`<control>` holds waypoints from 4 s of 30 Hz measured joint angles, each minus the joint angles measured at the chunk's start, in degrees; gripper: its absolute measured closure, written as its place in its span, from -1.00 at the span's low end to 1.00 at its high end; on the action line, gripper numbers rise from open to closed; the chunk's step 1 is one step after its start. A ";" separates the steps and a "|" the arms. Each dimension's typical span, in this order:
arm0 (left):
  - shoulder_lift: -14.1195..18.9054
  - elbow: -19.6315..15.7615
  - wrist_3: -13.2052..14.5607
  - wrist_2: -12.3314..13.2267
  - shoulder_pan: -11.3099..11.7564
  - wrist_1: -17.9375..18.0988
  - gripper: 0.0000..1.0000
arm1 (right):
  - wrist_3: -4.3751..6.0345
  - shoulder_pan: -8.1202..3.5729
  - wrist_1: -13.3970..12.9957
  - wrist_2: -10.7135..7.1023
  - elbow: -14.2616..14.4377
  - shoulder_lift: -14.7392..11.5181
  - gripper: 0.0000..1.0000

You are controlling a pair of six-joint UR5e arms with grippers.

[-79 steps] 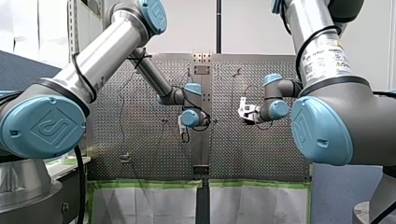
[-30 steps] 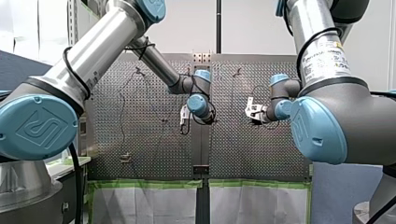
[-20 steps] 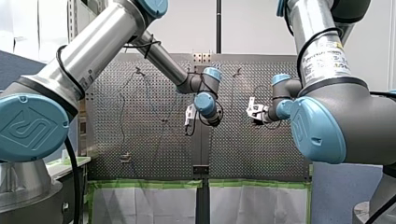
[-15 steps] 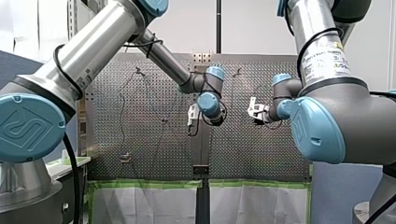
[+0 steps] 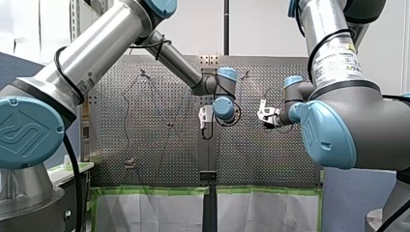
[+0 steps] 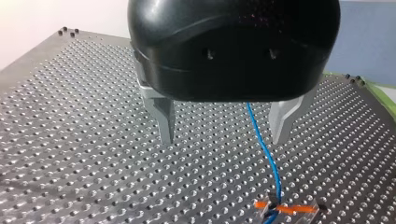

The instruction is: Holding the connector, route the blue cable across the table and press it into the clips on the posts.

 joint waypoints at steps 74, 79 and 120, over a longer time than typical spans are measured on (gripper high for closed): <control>-16.89 22.49 -1.85 -7.93 -1.46 -5.97 -1.00 | 0.34 0.07 0.47 -1.60 -0.02 0.00 1.00; -16.86 22.60 -1.60 -8.98 -1.79 -6.37 -0.66 | 0.54 -0.01 0.48 -1.61 -0.03 0.00 1.00; -16.70 23.45 -6.01 -14.24 -4.11 -3.87 1.00 | 2.88 -0.23 0.89 -3.46 -0.66 -2.01 1.00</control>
